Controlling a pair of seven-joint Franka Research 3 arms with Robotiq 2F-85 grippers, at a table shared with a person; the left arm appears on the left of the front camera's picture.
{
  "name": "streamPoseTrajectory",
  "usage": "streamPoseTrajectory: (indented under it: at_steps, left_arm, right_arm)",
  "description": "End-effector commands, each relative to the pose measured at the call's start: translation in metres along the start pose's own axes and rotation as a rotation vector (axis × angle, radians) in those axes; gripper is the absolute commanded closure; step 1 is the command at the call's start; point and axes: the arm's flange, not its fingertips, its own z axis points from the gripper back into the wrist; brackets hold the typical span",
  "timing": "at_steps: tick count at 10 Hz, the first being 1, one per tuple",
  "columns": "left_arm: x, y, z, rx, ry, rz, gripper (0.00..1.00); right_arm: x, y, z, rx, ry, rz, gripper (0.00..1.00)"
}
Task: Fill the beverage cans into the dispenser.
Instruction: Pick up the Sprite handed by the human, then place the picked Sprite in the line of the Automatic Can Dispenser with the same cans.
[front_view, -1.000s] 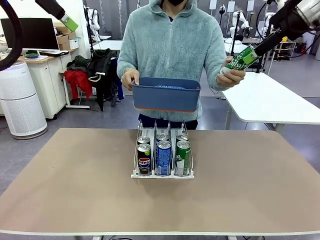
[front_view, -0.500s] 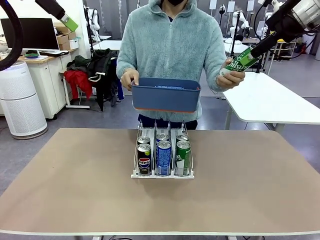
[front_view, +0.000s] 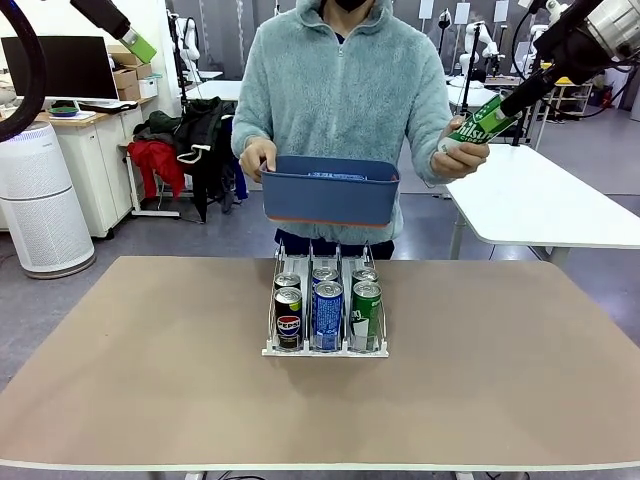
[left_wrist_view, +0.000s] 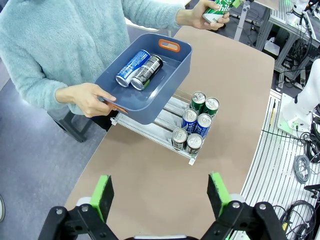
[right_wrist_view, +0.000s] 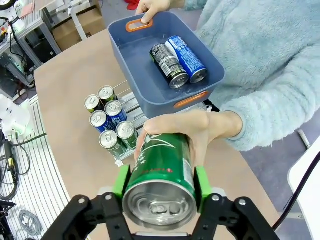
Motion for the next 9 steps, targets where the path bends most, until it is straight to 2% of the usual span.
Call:
streamPoseTrajectory:
  at_steps: [1, 6, 7, 9]
  left_arm:
    - [-0.0003, -0.0007, 0.0006, -0.001, 0.000, 0.002, 0.00]
    - [-0.0003, -0.0007, 0.0006, -0.001, 0.000, 0.002, 0.00]
    - [-0.0003, -0.0007, 0.0006, -0.001, 0.000, 0.002, 0.00]
    - [-0.0003, -0.0007, 0.0006, -0.001, 0.000, 0.002, 0.00]
  right_arm:
    - [0.0039, 0.0032, 0.0020, -0.017, -0.008, -0.022, 1.00]
    - [0.0040, 0.0062, 0.0010, 0.018, -0.031, 0.007, 1.00]
    - [0.0089, 0.0062, 0.0005, -0.027, -0.037, 0.018, 1.00]
    - [0.0032, 0.0011, 0.0023, -0.007, -0.007, 0.004, 1.00]
